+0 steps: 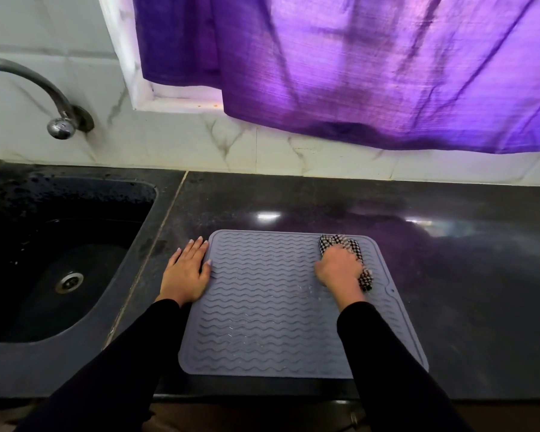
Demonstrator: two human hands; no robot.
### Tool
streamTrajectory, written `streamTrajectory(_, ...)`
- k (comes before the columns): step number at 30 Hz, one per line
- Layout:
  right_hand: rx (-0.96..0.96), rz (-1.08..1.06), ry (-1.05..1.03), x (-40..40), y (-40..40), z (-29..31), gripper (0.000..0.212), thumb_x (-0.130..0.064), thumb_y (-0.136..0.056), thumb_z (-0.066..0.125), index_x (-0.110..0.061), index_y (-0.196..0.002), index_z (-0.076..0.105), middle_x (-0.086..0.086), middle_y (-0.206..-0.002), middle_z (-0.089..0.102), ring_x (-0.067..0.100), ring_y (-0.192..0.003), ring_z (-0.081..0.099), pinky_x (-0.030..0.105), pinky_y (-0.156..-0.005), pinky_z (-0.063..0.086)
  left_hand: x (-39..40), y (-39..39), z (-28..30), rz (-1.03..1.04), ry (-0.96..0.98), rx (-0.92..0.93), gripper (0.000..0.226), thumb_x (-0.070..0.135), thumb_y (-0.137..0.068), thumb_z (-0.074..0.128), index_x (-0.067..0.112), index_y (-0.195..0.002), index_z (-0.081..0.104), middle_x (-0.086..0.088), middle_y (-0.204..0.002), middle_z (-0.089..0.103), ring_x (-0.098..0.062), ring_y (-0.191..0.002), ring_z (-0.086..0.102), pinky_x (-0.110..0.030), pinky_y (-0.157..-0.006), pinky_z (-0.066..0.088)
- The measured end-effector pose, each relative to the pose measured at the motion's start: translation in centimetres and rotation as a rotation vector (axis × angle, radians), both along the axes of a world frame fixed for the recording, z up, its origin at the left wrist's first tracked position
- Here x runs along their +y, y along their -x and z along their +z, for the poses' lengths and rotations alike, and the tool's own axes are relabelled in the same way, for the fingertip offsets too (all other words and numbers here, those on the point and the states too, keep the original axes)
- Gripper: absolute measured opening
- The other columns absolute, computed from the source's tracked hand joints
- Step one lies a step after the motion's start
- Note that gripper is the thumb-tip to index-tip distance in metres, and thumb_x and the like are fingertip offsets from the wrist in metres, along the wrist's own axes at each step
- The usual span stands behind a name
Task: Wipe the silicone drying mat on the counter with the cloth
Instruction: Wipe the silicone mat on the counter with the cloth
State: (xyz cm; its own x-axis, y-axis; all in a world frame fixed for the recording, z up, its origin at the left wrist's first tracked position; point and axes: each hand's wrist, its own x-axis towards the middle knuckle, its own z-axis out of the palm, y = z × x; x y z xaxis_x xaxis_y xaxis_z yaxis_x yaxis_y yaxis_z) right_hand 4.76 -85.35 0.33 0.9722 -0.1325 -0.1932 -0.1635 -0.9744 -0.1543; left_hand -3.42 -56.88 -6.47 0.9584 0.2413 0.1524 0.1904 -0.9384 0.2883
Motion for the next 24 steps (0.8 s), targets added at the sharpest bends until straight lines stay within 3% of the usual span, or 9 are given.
streamTrajectory(4, -0.097, 0.009, 0.097, 0.5, 0.7, -2.5, 0.056, -0.034, -0.099, 0.034, 0.004, -0.14, 0.029, 0.029, -0.145, 0.032, 0.04, -0.136, 0.027, 0.053, -0.111, 0.019, 0.0, 0.0, -0.1, 0.007, -0.001, -0.011, 0.084, 0.056, -0.075, 0.003, 0.017, -0.144, 0.032, 0.001, -0.153, 0.026, -0.013, -0.143, 0.018, -0.034, -0.116, 0.009)
streamTrajectory(9, -0.135, 0.027, 0.103, 0.3, 1.0, -3.0, 0.055, -0.035, -0.1, 0.031, 0.0, -0.143, 0.025, 0.028, -0.147, 0.029, 0.039, -0.138, 0.025, 0.053, -0.112, 0.016, 0.0, -0.1, -0.1, 0.003, -0.005, -0.016, 0.083, 0.056, -0.076, 0.004, 0.017, -0.144, 0.032, 0.001, -0.153, 0.027, -0.013, -0.142, 0.019, -0.034, -0.116, 0.01)
streamTrajectory(11, -0.153, 0.03, 0.122, 0.3, 1.1, -3.1, 0.05, -0.029, -0.101, 0.031, 0.001, -0.141, 0.027, 0.027, -0.145, 0.034, 0.038, -0.137, 0.029, 0.052, -0.112, 0.019, 0.0, -0.1, 0.0, 0.002, -0.009, -0.012, 0.082, 0.055, -0.077, 0.004, 0.017, -0.144, 0.033, 0.001, -0.153, 0.027, -0.013, -0.142, 0.019, -0.035, -0.116, 0.011)
streamTrajectory(13, -0.229, 0.033, 0.07, -0.3, 1.2, -2.8, 0.04, -0.021, -0.1, 0.031, 0.001, -0.132, 0.04, 0.025, -0.135, 0.048, 0.037, -0.127, 0.042, 0.047, -0.106, 0.031, 0.0, 0.0, 0.0, 0.002, -0.006, -0.008, 0.083, 0.056, -0.076, 0.005, 0.016, -0.143, 0.033, 0.001, -0.153, 0.027, -0.014, -0.142, 0.019, -0.035, -0.116, 0.011)
streamTrajectory(16, -0.309, -0.155, -0.343, -3.1, 0.3, -0.1, 0.036, -0.024, -0.099, 0.035, 0.001, -0.113, 0.057, 0.025, -0.116, 0.061, 0.04, -0.109, 0.055, 0.04, -0.089, 0.043, 0.0, 0.0, 0.1, 0.0, -0.002, -0.012, 0.084, 0.056, -0.076, 0.005, 0.016, -0.143, 0.033, 0.0, -0.153, 0.028, -0.015, -0.142, 0.02, -0.035, -0.116, 0.012)
streamTrajectory(18, -0.321, -0.301, -0.54, -5.4, -0.3, 2.2, 0.036, -0.024, -0.098, 0.038, 0.0, -0.115, 0.06, 0.029, -0.118, 0.059, 0.042, -0.112, 0.053, 0.041, -0.091, 0.042, -0.1, 0.0, 0.1, 0.0, -0.001, -0.013, 0.085, 0.056, -0.075, 0.005, 0.015, -0.143, 0.033, -0.001, -0.152, 0.028, -0.015, -0.142, 0.02, -0.035, -0.116, 0.012)
streamTrajectory(22, -0.445, -0.244, -0.401, -6.5, 1.0, 5.0, 0.034, -0.026, -0.099, 0.038, 0.0, -0.112, 0.056, 0.03, -0.111, 0.059, 0.046, -0.106, 0.053, 0.043, -0.084, 0.044, -0.1, 0.0, 0.1, 0.003, -0.002, -0.01, 0.084, 0.056, -0.075, 0.005, 0.015, -0.143, 0.033, -0.001, -0.152, 0.028, -0.015, -0.142, 0.02, -0.036, -0.115, 0.011)
streamTrajectory(24, -0.416, -0.147, -0.308, -5.6, 2.1, 4.8, 0.031, -0.023, -0.099, 0.039, 0.0, -0.116, 0.052, 0.03, -0.112, 0.059, 0.045, -0.105, 0.054, 0.044, -0.084, 0.045, -0.1, 0.0, 0.0, 0.0, -0.008, -0.008, 0.08, 0.054, -0.078, 0.008, 0.015, -0.143, 0.033, -0.001, -0.153, 0.028, -0.016, -0.142, 0.02, -0.036, -0.115, 0.011)
